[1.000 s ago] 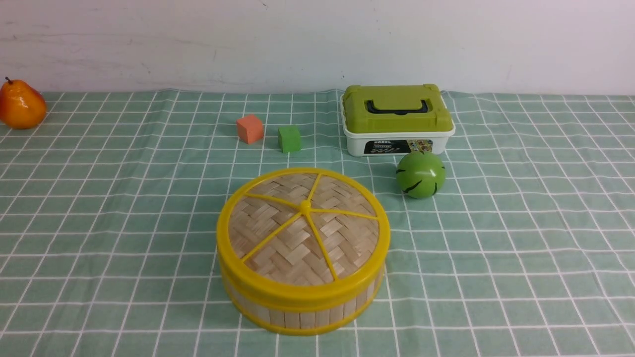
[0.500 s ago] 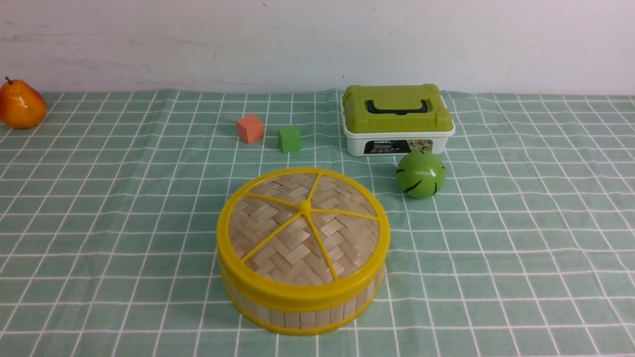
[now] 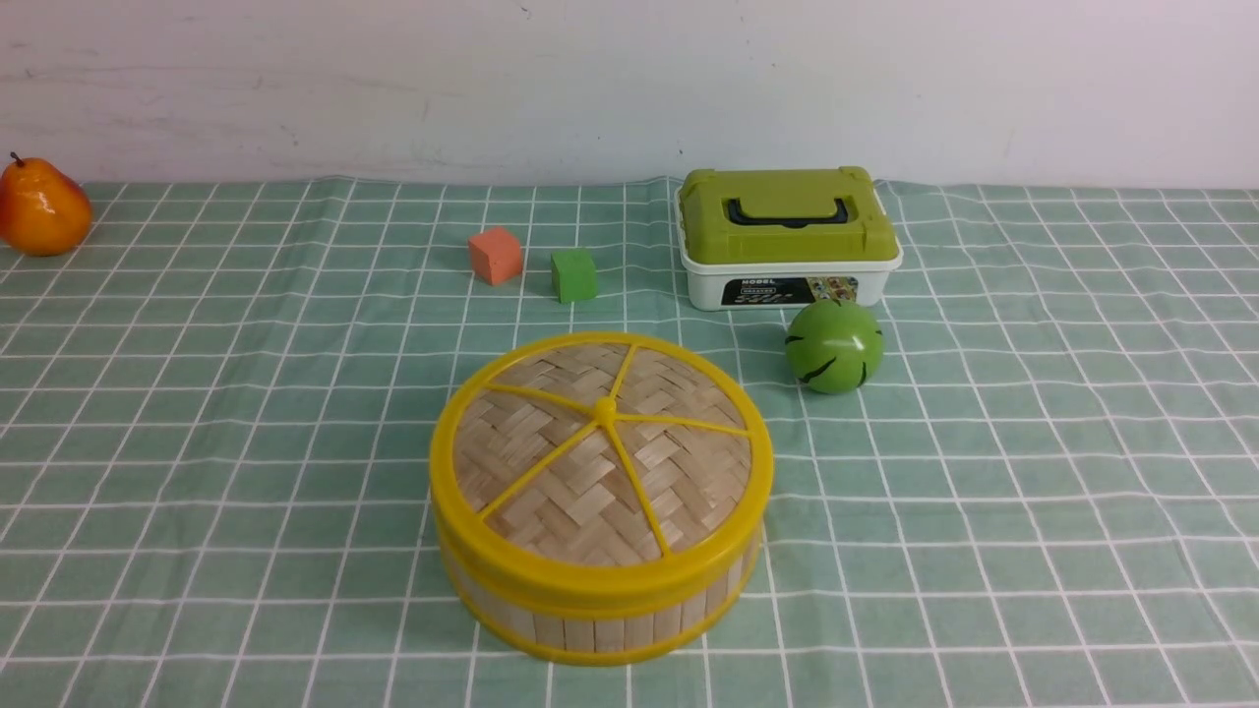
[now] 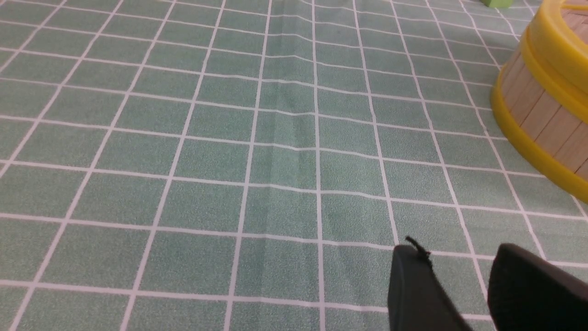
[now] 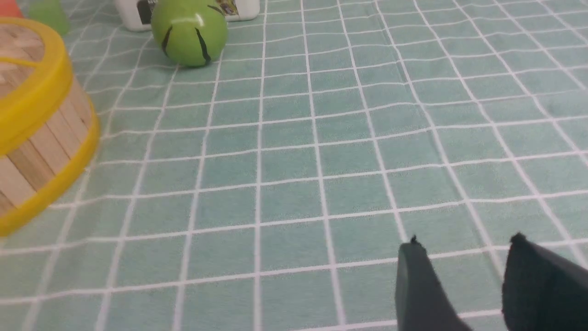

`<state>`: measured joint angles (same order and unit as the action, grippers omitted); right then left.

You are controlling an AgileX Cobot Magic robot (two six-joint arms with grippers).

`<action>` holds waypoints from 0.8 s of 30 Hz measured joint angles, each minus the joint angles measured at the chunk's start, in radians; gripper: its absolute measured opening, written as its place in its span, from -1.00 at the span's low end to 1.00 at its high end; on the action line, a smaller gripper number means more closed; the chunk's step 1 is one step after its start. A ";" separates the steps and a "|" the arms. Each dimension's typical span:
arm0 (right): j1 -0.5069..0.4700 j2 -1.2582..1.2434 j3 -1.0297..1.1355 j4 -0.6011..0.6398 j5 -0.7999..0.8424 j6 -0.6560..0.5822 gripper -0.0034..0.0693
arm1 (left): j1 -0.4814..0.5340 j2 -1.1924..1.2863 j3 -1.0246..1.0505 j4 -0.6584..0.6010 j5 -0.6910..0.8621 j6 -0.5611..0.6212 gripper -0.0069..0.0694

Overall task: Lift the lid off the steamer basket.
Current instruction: Use the right arm to lift the lid of the steamer

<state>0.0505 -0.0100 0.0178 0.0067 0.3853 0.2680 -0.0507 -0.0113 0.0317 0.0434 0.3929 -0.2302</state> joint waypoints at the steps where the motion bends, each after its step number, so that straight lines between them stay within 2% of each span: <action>1: 0.000 0.000 0.000 0.069 -0.002 0.041 -0.24 | 0.000 0.000 0.000 0.000 0.000 0.000 -0.19; 6: 0.000 0.000 0.006 0.552 0.008 0.318 -0.24 | 0.000 0.000 0.000 0.000 0.000 0.000 -0.19; 9: 0.000 0.000 0.008 0.666 0.012 0.385 -0.24 | 0.000 0.000 0.000 0.000 0.000 0.000 -0.19; 19: 0.000 0.000 0.008 0.565 0.003 0.371 -0.24 | 0.000 0.000 0.000 0.000 0.000 0.000 -0.19; 24: 0.000 0.000 -0.006 0.559 0.019 0.232 -0.29 | 0.000 0.000 0.000 0.000 0.000 0.000 -0.19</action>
<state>0.0505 -0.0100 0.0121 0.5661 0.4039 0.4999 -0.0507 -0.0113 0.0317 0.0434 0.3929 -0.2302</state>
